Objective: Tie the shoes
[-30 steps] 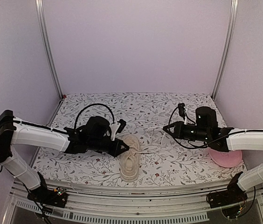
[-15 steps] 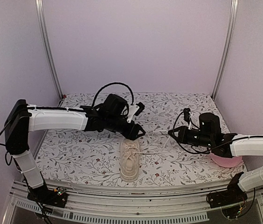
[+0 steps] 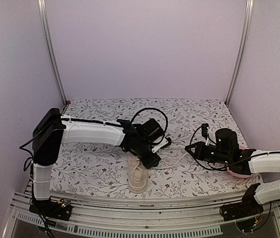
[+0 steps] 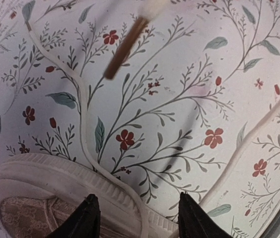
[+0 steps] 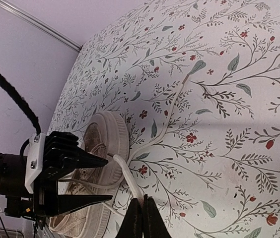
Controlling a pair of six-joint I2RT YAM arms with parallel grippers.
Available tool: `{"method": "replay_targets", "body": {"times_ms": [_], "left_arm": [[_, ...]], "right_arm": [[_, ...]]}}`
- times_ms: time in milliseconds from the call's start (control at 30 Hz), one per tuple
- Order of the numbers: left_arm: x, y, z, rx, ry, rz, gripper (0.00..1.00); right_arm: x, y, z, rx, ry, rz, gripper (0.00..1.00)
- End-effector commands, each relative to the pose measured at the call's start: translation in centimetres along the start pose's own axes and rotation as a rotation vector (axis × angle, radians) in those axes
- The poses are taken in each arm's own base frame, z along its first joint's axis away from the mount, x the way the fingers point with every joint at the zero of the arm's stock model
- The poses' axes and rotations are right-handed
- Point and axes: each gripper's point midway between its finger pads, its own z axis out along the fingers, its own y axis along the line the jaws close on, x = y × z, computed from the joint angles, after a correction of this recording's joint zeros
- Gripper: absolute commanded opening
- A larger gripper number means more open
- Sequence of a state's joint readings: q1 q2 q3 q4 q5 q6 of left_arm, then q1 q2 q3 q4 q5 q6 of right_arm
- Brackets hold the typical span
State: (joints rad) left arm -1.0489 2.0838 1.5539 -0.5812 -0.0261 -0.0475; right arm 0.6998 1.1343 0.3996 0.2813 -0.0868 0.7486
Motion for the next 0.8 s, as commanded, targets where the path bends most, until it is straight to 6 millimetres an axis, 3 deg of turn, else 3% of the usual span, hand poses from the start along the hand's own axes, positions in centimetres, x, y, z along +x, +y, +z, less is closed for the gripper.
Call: {"method": "replay_targets", "body": {"times_ms": [0, 200, 433, 600, 767], "left_arm": [[0.6, 0.8, -1.0, -0.101, 0.067, 0.047, 0.55], [2.1, -0.1, -1.2, -0.123, 0.132, 0.117, 0.57], [3.6, 1.1, -2.0, -0.225, 0.191, 0.152, 0.53], [3.0, 1.5, -3.0, -0.254, 0.152, 0.138, 0.21], [1.7, 1.2, -4.0, -0.215, 0.062, 0.083, 0.13]], "right_arm": [[0.1, 0.0, -0.3, -0.007, -0.011, 0.005, 0.02], [0.2, 0.0, -0.2, -0.012, -0.009, 0.001, 0.02], [0.1, 0.2, -0.4, -0.020, -0.016, 0.004, 0.02], [0.0, 0.5, -0.3, -0.030, -0.017, 0.000, 0.02], [-0.4, 1.3, -0.4, -0.054, -0.013, -0.028, 0.02]]}}
